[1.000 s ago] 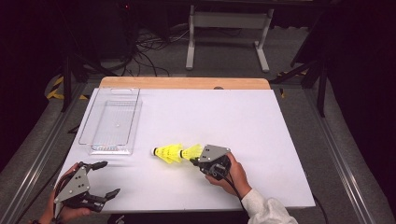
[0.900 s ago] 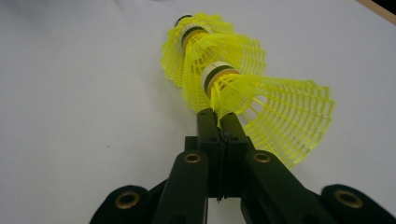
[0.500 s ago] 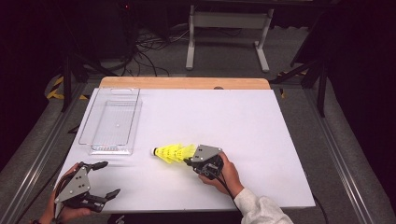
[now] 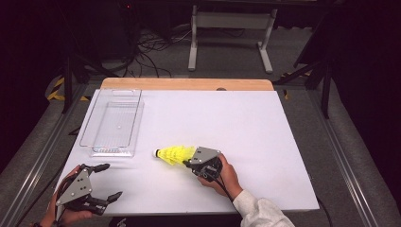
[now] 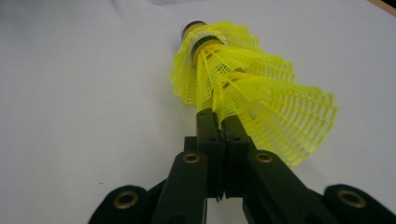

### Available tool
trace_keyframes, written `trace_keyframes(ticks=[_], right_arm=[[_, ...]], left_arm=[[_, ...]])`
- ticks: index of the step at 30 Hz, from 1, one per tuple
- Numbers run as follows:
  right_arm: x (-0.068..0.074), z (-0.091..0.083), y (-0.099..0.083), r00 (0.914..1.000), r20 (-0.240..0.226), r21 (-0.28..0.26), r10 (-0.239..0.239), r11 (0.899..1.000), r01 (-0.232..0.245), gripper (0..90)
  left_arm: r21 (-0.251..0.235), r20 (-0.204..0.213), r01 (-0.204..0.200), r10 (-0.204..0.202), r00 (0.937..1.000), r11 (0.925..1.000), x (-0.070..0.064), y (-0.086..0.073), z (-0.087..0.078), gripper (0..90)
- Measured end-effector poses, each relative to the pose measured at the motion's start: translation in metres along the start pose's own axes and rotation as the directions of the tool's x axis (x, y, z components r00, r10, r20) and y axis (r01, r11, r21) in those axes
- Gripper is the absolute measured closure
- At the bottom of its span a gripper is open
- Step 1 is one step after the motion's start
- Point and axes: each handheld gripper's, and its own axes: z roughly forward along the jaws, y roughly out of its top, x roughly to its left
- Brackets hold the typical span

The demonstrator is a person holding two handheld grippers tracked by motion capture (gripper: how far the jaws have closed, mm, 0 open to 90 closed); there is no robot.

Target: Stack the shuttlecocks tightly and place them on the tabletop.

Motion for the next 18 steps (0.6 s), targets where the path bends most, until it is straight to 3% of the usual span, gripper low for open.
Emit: trace_keyframes(ticks=[9,18], right_arm=[[0.004,0.008,0.0,0.9996,-0.003,0.037,-0.029,0.999,0.029,86.7],[0.002,0.013,0.0,0.9998,-0.008,0.041,-0.018,0.999,0.019,82.3]], left_arm=[[0.008,-0.013,0.002,-0.002,0.9999,1.0,0.0,0.0,0.0,7.6],[0.011,-0.009,0.001,-0.001,1.0,0.9999,0.0,0.0,0.0,8.0]])
